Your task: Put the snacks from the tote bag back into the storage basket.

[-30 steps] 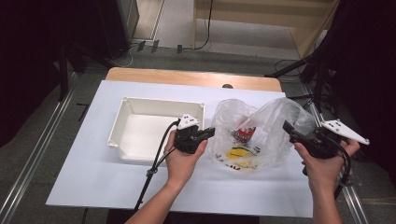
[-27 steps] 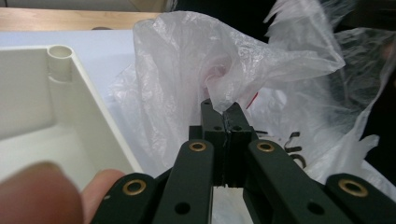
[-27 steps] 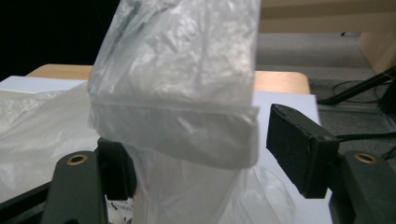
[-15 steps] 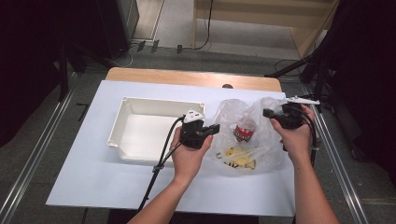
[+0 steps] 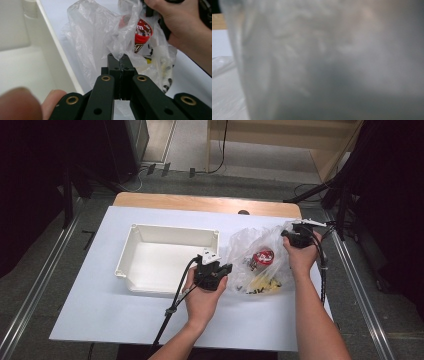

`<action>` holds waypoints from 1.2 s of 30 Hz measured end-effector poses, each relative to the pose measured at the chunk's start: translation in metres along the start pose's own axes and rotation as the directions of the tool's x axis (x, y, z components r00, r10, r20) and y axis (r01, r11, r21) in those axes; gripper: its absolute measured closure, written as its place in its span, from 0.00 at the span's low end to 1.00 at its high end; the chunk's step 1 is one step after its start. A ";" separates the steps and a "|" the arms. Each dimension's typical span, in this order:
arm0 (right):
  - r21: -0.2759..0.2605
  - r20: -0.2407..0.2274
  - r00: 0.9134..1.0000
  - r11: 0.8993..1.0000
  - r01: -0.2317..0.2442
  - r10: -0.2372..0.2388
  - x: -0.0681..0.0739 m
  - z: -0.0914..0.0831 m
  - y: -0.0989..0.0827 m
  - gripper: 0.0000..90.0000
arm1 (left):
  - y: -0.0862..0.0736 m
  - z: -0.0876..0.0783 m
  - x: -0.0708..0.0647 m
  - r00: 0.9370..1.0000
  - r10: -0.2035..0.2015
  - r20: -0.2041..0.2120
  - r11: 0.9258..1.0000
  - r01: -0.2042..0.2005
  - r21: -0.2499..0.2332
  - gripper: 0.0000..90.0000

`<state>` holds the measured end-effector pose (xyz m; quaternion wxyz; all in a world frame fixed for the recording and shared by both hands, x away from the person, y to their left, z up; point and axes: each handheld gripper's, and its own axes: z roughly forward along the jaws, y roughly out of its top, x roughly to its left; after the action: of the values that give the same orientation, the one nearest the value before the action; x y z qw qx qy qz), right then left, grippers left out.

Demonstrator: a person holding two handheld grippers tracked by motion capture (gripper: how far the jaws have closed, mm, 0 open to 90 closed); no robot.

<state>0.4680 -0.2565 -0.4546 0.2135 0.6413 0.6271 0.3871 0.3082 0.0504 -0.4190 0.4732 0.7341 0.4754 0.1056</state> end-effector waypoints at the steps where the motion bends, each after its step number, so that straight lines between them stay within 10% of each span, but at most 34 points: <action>1: 0.016 0.007 1.000 1.000 -0.006 0.006 -0.002 0.003 -0.003 1.00 | -0.003 -0.001 -0.001 1.000 -0.003 0.004 1.000 0.004 -0.009 1.00; 6: 0.087 -0.087 0.995 0.994 0.060 -0.052 -0.008 0.006 -0.018 0.98 | -0.024 -0.010 -0.020 0.998 0.068 0.006 0.998 -0.068 -0.016 1.00; 11: 0.022 -0.148 0.989 1.000 -0.009 0.012 -0.012 -0.014 -0.025 0.62 | -0.046 0.000 -0.021 0.999 0.048 0.019 0.999 -0.048 -0.018 1.00; 17: -0.002 -0.139 0.987 0.997 0.077 -0.077 -0.005 -0.047 -0.027 0.43 | -0.058 0.009 -0.024 0.997 0.061 0.042 0.996 -0.058 -0.068 0.99; 36: -0.140 -0.189 0.967 0.980 0.144 -0.170 0.001 -0.135 -0.033 0.37 | -0.066 0.022 -0.016 0.998 0.048 0.049 0.996 -0.044 -0.072 0.95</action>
<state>0.3438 -0.2804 -0.3969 0.2192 0.5328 0.6688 0.4699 0.2729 0.0313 -0.4785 0.5083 0.7300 0.4423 0.1146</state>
